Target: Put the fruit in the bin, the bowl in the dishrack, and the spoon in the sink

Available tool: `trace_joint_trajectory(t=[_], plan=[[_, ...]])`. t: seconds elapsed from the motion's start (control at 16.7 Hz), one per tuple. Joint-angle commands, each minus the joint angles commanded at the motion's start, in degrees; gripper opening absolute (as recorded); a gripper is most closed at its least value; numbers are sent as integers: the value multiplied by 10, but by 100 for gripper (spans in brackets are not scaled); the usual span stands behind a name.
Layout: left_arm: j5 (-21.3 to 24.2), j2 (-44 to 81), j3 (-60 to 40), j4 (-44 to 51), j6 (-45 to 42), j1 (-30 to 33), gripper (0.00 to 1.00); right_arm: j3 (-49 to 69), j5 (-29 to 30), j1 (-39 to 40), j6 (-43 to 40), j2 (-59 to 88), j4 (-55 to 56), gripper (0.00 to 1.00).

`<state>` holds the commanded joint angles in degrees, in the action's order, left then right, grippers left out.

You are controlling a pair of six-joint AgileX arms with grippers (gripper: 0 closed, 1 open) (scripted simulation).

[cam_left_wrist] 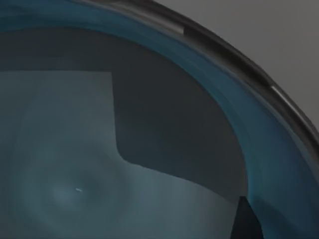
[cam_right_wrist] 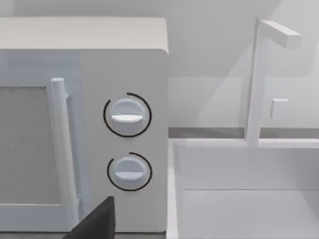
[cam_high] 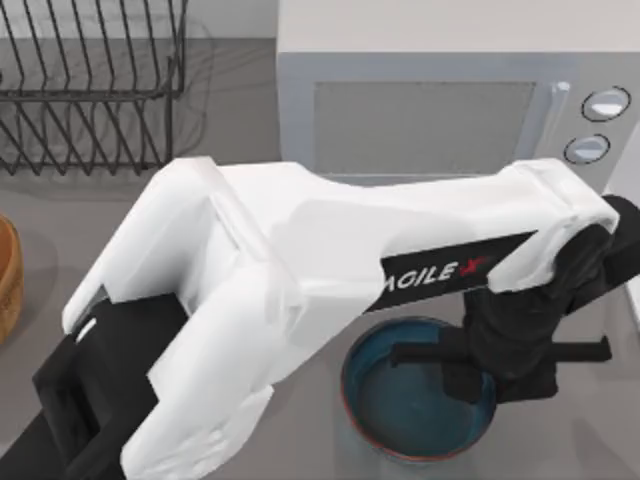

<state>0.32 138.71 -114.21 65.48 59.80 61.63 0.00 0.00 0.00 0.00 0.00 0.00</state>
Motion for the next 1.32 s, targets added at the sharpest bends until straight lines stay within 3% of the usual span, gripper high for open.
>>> trace_joint_trajectory(t=[0.3,0.78,1.14,1.32], plan=[[0,0,-22,23,1,0,0,0,0,0,0,0,0,100],[0,4,-224,220,2,1,0,0,0,0,0,0,0,100],[0,2,-235,231,0,0,0,0,0,0,0,0,0,100],[0,-24,-201,216,-32,-33,0,0,0,0,0,0,0,100]])
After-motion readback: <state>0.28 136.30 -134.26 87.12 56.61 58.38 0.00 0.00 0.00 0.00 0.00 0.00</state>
